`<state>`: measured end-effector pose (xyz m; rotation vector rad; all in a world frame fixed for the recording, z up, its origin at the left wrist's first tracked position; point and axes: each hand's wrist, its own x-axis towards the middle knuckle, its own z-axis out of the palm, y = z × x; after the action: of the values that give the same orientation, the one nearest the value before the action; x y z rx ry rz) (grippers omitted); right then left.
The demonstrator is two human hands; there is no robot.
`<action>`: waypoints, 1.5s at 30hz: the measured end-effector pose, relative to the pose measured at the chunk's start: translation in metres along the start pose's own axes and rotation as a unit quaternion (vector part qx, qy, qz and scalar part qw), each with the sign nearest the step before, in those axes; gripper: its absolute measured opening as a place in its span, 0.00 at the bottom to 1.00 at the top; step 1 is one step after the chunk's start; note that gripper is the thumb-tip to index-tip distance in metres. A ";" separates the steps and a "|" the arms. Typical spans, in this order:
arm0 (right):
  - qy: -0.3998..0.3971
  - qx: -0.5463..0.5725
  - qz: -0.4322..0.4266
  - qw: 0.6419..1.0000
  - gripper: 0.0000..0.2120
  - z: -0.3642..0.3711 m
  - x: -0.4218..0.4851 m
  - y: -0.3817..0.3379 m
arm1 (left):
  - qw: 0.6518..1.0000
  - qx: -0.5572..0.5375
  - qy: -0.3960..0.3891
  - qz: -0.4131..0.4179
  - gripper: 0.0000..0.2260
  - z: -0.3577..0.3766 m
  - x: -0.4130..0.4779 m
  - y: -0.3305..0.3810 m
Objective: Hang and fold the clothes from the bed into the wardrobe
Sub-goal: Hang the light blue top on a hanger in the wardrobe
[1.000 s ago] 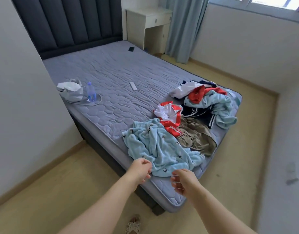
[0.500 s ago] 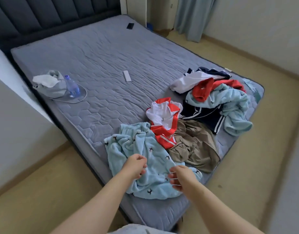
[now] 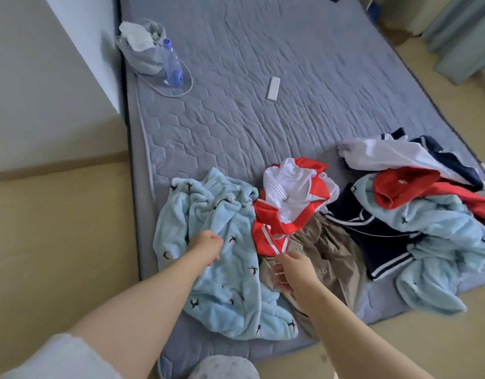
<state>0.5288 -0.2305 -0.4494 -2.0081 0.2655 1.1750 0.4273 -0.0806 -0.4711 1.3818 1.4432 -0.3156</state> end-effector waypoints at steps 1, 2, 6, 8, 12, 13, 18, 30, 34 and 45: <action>-0.001 -0.008 0.002 1.000 0.09 0.002 0.010 0.002 | 1.000 0.023 0.002 0.002 0.07 0.003 0.008 -0.001; -0.003 -0.015 0.004 1.000 0.09 0.004 0.021 0.004 | 0.999 0.048 0.004 0.006 0.08 0.005 0.017 -0.002; -0.006 -0.031 0.015 0.999 0.07 0.018 0.061 0.022 | 0.991 0.117 0.053 0.037 0.14 0.017 0.061 -0.017; -0.020 -0.032 0.024 0.999 0.09 0.026 0.079 0.034 | 0.987 0.113 0.093 0.064 0.24 0.025 0.082 -0.027; -0.028 -0.051 0.034 0.998 0.09 0.043 0.105 0.048 | 0.980 0.171 0.094 0.046 0.35 0.039 0.120 -0.042; -0.031 -0.058 0.034 0.997 0.07 0.048 0.110 0.049 | 0.982 0.166 0.089 0.031 0.31 0.042 0.127 -0.046; -0.061 -0.059 0.019 0.996 0.04 0.070 0.117 0.043 | 0.986 0.126 0.107 0.035 0.06 0.040 0.133 -0.053; -0.084 -0.058 -0.165 0.981 0.11 0.080 0.024 -0.031 | 0.962 -0.207 0.136 0.119 0.10 -0.042 0.023 -0.010; -0.090 -0.125 -0.298 0.942 0.28 0.075 -0.017 -0.067 | 0.947 -0.223 0.139 0.182 0.09 -0.070 -0.037 0.023; -0.081 -0.004 -0.408 0.909 0.08 0.040 -0.137 -0.176 | 0.901 -0.325 0.062 0.279 0.06 -0.144 -0.205 0.126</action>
<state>0.5200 -0.1103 -0.2581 -1.7173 -0.6178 0.7718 0.4150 -0.0461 -0.1930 1.1878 1.0363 0.5906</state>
